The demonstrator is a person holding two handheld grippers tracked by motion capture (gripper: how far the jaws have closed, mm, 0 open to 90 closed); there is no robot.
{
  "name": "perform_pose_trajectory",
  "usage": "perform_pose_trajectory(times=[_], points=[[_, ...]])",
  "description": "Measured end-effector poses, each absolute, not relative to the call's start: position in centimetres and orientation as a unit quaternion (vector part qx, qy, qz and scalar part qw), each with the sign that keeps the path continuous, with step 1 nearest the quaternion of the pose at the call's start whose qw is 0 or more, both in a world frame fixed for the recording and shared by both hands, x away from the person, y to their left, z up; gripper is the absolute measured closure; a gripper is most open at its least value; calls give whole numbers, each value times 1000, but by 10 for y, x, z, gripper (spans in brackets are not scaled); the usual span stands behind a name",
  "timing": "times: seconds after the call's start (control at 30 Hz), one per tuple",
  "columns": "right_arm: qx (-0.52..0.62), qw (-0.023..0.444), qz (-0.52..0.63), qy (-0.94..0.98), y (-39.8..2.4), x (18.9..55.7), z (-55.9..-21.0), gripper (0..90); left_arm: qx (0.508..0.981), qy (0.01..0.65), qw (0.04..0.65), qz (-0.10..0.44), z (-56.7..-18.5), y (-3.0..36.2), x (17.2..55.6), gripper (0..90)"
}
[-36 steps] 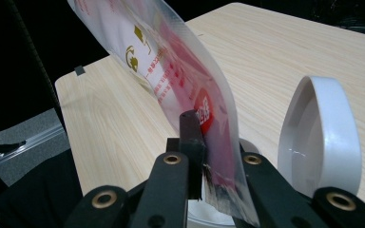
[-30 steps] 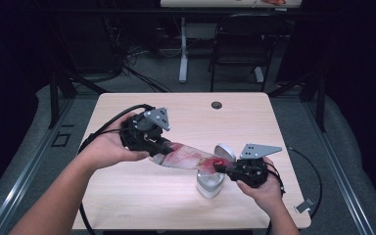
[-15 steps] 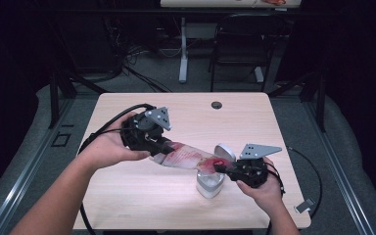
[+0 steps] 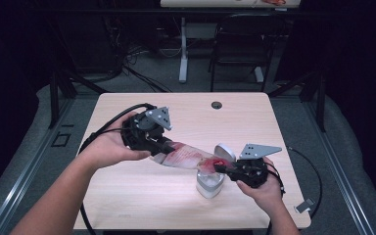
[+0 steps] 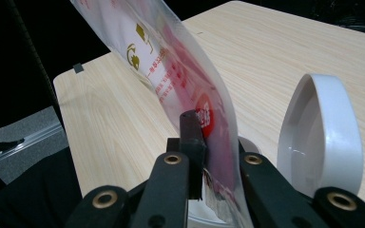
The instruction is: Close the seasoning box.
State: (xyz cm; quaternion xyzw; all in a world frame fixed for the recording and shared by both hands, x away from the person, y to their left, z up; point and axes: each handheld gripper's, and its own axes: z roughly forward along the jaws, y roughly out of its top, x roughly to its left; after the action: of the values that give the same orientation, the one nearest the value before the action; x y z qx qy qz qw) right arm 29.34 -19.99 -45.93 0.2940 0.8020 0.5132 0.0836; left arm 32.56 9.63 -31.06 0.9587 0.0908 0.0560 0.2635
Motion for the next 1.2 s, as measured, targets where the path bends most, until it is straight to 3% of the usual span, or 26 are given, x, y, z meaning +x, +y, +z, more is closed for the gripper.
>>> perform_pose_trajectory(times=[1.2], points=[[296,86,509,804,-201,294,-461,870,958,87,267,59,-308,90,326,780]])
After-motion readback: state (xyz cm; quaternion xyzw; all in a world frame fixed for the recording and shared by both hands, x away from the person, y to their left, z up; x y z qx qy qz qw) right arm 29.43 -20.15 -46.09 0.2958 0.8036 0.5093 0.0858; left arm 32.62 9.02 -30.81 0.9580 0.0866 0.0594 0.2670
